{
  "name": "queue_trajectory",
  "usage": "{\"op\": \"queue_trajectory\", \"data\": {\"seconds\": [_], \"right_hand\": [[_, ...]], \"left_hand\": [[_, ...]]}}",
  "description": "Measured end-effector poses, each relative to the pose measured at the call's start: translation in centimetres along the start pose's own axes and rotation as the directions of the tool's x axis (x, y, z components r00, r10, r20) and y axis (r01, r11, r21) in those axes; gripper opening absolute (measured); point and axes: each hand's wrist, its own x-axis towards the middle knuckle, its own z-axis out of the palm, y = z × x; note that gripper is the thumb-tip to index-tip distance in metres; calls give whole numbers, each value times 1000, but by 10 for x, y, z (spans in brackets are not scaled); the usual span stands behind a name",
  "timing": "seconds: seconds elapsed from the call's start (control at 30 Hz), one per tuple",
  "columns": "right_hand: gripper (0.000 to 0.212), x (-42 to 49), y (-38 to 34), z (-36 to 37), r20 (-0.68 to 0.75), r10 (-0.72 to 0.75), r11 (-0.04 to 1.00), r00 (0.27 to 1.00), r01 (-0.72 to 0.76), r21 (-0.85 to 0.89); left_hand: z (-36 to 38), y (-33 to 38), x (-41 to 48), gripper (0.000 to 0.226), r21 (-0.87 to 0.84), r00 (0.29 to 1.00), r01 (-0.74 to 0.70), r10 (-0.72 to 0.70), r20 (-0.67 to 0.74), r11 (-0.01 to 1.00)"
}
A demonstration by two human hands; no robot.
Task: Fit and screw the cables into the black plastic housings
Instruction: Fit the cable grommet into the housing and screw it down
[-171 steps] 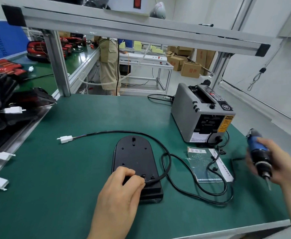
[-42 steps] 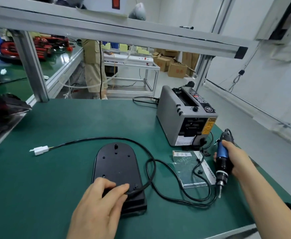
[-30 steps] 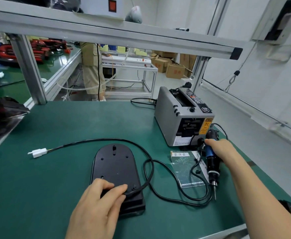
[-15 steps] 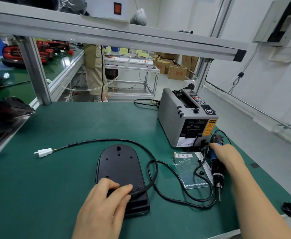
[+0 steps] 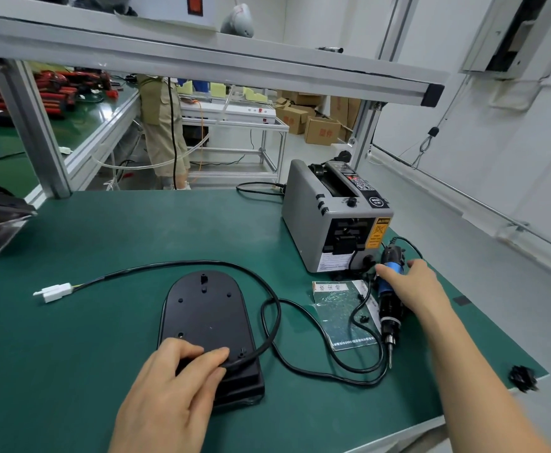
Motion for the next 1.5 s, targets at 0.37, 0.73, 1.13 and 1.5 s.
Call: {"op": "queue_trajectory", "data": {"seconds": [0.37, 0.73, 1.13, 1.5], "right_hand": [[12, -17, -51, 21, -280, -401, 863, 872, 462, 203], [14, -9, -61, 25, -304, -403, 882, 863, 455, 124], [11, -19, -58, 22, -290, -359, 873, 887, 429, 231], [6, -53, -53, 13, 153, -172, 643, 973, -7, 766]], "left_hand": [[1, 1, 2, 53, -24, 1000, -5, 4, -22, 1000], [0, 2, 0, 36, -6, 1000, -5, 5, -22, 1000], [3, -3, -1, 40, -16, 1000, -13, 12, -27, 1000], [2, -1, 1, 48, -25, 999, -16, 15, -33, 1000]]}}
